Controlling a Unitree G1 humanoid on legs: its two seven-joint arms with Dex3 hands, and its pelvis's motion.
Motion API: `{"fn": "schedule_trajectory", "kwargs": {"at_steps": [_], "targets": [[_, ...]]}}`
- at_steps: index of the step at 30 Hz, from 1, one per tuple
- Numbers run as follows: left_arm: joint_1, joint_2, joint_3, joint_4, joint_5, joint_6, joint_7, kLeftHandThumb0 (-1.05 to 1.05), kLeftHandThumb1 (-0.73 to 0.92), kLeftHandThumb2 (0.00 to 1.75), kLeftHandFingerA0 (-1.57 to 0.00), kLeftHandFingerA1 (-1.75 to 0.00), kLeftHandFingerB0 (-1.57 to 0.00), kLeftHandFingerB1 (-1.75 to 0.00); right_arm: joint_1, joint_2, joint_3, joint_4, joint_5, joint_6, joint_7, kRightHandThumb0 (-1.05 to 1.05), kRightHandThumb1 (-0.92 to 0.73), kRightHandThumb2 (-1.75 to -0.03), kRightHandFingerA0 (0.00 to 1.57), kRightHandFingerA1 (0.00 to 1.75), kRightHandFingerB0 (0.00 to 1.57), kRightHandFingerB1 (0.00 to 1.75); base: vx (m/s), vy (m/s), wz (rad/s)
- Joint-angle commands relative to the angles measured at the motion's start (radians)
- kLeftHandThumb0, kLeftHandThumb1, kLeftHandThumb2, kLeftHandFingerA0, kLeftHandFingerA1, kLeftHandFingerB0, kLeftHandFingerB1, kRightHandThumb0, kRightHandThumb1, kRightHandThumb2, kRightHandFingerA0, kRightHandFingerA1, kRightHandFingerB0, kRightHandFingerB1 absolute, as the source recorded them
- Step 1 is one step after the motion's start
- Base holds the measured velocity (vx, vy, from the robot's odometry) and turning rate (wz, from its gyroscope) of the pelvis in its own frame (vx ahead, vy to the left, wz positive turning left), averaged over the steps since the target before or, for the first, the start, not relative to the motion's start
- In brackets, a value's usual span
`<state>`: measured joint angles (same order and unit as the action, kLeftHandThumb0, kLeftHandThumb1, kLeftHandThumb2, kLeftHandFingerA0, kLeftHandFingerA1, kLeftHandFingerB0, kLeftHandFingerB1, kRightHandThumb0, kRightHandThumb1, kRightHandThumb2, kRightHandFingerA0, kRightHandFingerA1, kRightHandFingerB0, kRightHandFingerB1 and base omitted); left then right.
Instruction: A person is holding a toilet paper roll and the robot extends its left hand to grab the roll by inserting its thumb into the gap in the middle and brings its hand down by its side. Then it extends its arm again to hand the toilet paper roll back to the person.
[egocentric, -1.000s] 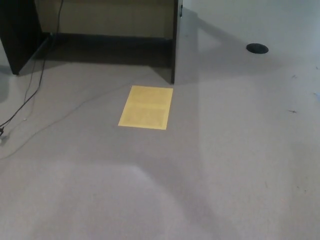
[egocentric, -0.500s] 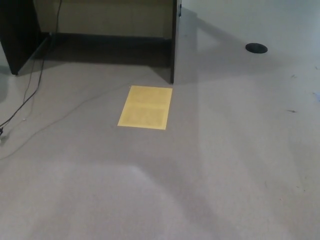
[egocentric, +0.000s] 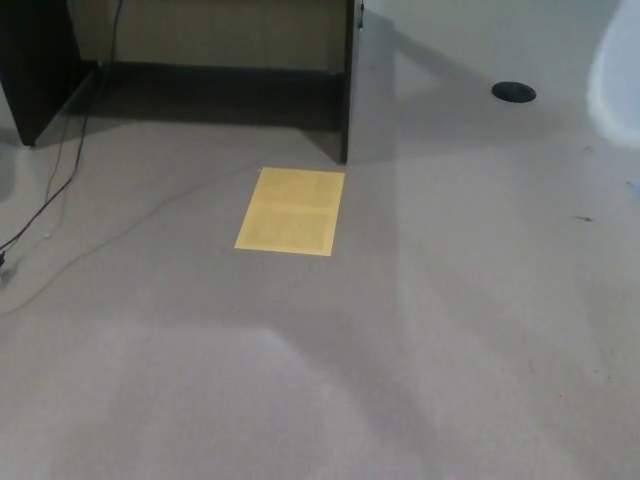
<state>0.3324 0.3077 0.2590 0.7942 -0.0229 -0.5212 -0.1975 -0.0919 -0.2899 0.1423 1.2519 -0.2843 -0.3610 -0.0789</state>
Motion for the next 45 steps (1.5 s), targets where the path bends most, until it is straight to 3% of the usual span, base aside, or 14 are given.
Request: {"fn": "schedule_trajectory", "kwargs": {"at_steps": [1, 13, 15, 16, 19, 21, 26, 27, 28, 30, 31, 40, 41, 45], "targets": [[0.007, 0.012, 0.022, -0.110, -0.077, 0.001, -0.063, -0.21, 0.30, 0.86, -0.12, -0.53, -0.11, -0.51, -0.012, -0.001, -0.007, 0.003, 0.006, 0.000, 0.009, -0.38, -0.64, -0.59, 0.77, 0.66, 0.47, 0.37, 0.00, 0.000, 0.00], [0.039, 0.022, -0.009, -0.863, -0.171, 0.193, -0.087, -0.23, 0.29, 0.85, -0.09, -0.51, -0.08, -0.50, -0.019, 0.005, -0.006, -0.017, 0.008, -0.010, 0.018, -0.36, -0.64, -0.59, 0.74, 0.58, 0.50, 0.39, 0.00, 0.000, 0.00], [0.020, 0.019, -0.032, -0.972, -0.188, 0.196, -0.094, -0.23, 0.30, 0.86, -0.10, -0.52, -0.08, -0.50, -0.034, -0.002, -0.002, -0.021, 0.004, -0.006, 0.026, -0.44, -0.54, -0.83, 0.67, 0.65, 0.42, 0.51, 0.00, 0.000, 0.00], [0.017, 0.016, -0.039, -1.007, -0.187, 0.208, -0.089, -0.24, 0.28, 0.85, -0.12, -0.52, -0.09, -0.50, -0.039, -0.002, -0.002, -0.022, 0.004, -0.005, 0.029, -0.38, -0.66, -0.60, 0.72, 0.53, 0.49, 0.38, 0.00, 0.000, 0.00], [-0.003, 0.009, -0.082, -1.130, -0.162, 0.262, -0.074, -0.24, 0.28, 0.85, -0.10, -0.51, -0.08, -0.50, -0.053, 0.003, -0.002, -0.028, 0.004, -0.008, 0.024, -0.38, -0.65, -0.60, 0.74, 0.55, 0.50, 0.39, 0.00, 0.000, 0.00], [-0.025, 0.009, -0.119, -1.197, -0.101, 0.265, -0.075, -0.26, 0.28, 0.85, -0.09, -0.51, -0.06, -0.49, -0.054, -0.003, -0.007, -0.027, 0.007, -0.016, 0.025, -0.45, -0.53, -0.84, 0.69, 0.68, 0.43, 0.52, 0.00, 0.000, 0.00], [-0.117, 0.000, -0.198, -1.293, -0.048, 0.338, -0.067, -0.25, 0.27, 0.84, -0.08, -0.50, -0.06, -0.50, -0.083, -0.006, 0.000, -0.024, -0.001, 0.008, 0.030, -0.46, -0.53, -0.84, 0.69, 0.66, 0.45, 0.52, 0.00, 0.000, 0.00], [-0.137, 0.002, -0.212, -1.312, -0.029, 0.347, -0.069, -0.26, 0.27, 0.85, -0.07, -0.50, -0.05, -0.49, -0.082, -0.002, 0.000, -0.025, -0.001, 0.008, 0.030, -0.41, -0.66, -0.61, 0.73, 0.55, 0.51, 0.39, 0.00, 0.000, 0.00], [-0.150, 0.003, -0.223, -1.324, -0.018, 0.356, -0.068, -0.52, 0.40, 0.64, -0.19, -0.38, -0.13, -0.33, -0.084, 0.000, 0.001, -0.025, -0.001, 0.008, 0.031, -0.40, -0.66, -0.60, 0.73, 0.54, 0.51, 0.39, 0.00, 0.000, 0.00], [-0.183, 0.000, -0.255, -1.360, -0.016, 0.408, -0.067, -0.46, 0.45, 0.54, -0.21, -0.32, -0.16, -0.27, -0.087, -0.003, 0.002, -0.025, -0.001, 0.000, 0.038, -0.40, -0.66, -0.60, 0.73, 0.55, 0.52, 0.40, 0.00, 0.000, 0.00], [-0.242, -0.012, -0.297, -1.384, 0.001, 0.443, -0.067, -0.27, 0.28, 0.84, -0.02, -0.49, 0.00, -0.47, -0.085, -0.001, 0.005, -0.026, -0.004, -0.001, 0.038, -0.41, -0.66, -0.60, 0.74, 0.55, 0.53, 0.40, 0.00, 0.000, 0.00], [-0.509, -0.057, -0.400, -1.417, 0.082, 0.565, -0.054, -0.25, 0.25, 0.82, -0.01, -0.49, 0.00, -0.47, -0.097, 0.005, 0.009, -0.023, -0.006, 0.008, 0.035, -0.41, -0.66, -0.60, 0.75, 0.55, 0.56, 0.41, 0.00, 0.000, 0.00], [-0.530, -0.060, -0.407, -1.408, 0.090, 0.570, -0.053, -0.42, 0.42, 0.53, -0.19, -0.33, -0.16, -0.27, -0.100, 0.005, 0.007, -0.021, -0.003, 0.006, 0.035, -0.41, -0.66, -0.60, 0.76, 0.56, 0.56, 0.41, 0.00, 0.000, 0.00], [-0.597, -0.068, -0.438, -1.398, 0.140, 0.587, -0.050, -0.48, 0.43, 0.53, -0.20, -0.33, -0.16, -0.27, -0.105, 0.011, 0.009, -0.014, -0.004, 0.007, 0.041, -0.41, -0.66, -0.60, 0.77, 0.57, 0.57, 0.42, 0.00, 0.000, 0.00]]}}
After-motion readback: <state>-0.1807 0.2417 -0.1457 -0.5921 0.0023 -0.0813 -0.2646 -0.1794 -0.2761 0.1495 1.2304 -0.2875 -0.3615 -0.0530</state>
